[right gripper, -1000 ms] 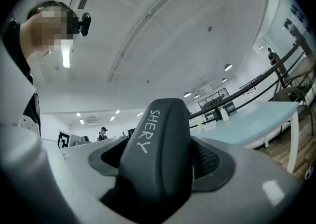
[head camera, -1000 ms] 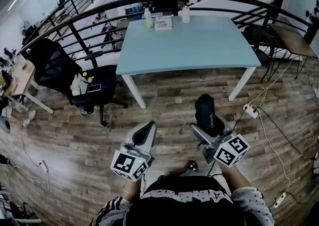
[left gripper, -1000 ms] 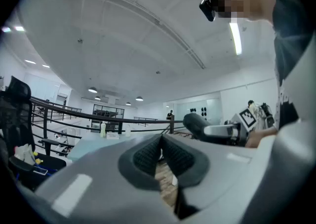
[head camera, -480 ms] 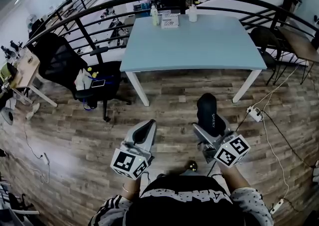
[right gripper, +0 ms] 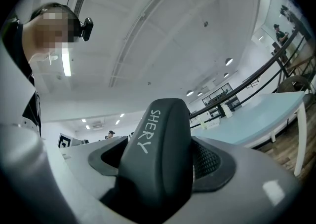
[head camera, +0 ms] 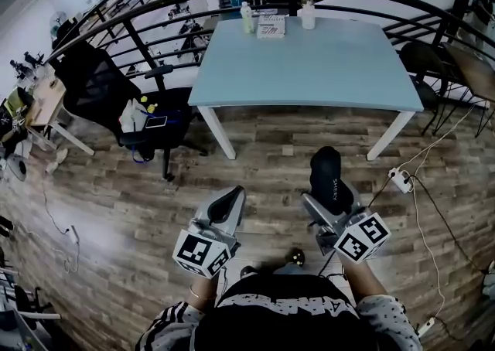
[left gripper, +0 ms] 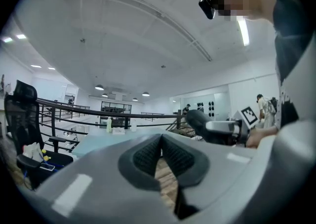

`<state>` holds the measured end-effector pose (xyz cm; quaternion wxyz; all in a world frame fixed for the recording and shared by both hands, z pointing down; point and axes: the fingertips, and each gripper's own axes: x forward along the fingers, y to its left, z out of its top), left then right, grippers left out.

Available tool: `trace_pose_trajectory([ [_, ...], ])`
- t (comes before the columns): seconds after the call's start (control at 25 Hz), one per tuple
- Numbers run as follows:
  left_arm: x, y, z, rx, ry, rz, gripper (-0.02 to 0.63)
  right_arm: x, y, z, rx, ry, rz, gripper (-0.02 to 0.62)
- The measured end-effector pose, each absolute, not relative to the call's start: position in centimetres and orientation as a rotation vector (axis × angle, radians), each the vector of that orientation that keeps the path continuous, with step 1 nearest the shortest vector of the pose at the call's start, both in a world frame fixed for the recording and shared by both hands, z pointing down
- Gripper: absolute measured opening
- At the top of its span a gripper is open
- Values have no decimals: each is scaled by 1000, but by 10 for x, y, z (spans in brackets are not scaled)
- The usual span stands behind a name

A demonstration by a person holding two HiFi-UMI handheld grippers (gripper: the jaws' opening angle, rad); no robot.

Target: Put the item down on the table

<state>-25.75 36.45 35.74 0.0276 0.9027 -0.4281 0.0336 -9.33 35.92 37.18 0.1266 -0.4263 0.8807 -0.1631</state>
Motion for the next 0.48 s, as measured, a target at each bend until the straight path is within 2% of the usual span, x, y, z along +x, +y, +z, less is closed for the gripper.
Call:
trace_pose_trajectory([
  [0.48,-226,350,362,2749,-1426,135,0,-53,336,375,-1179,2567,-471,393],
])
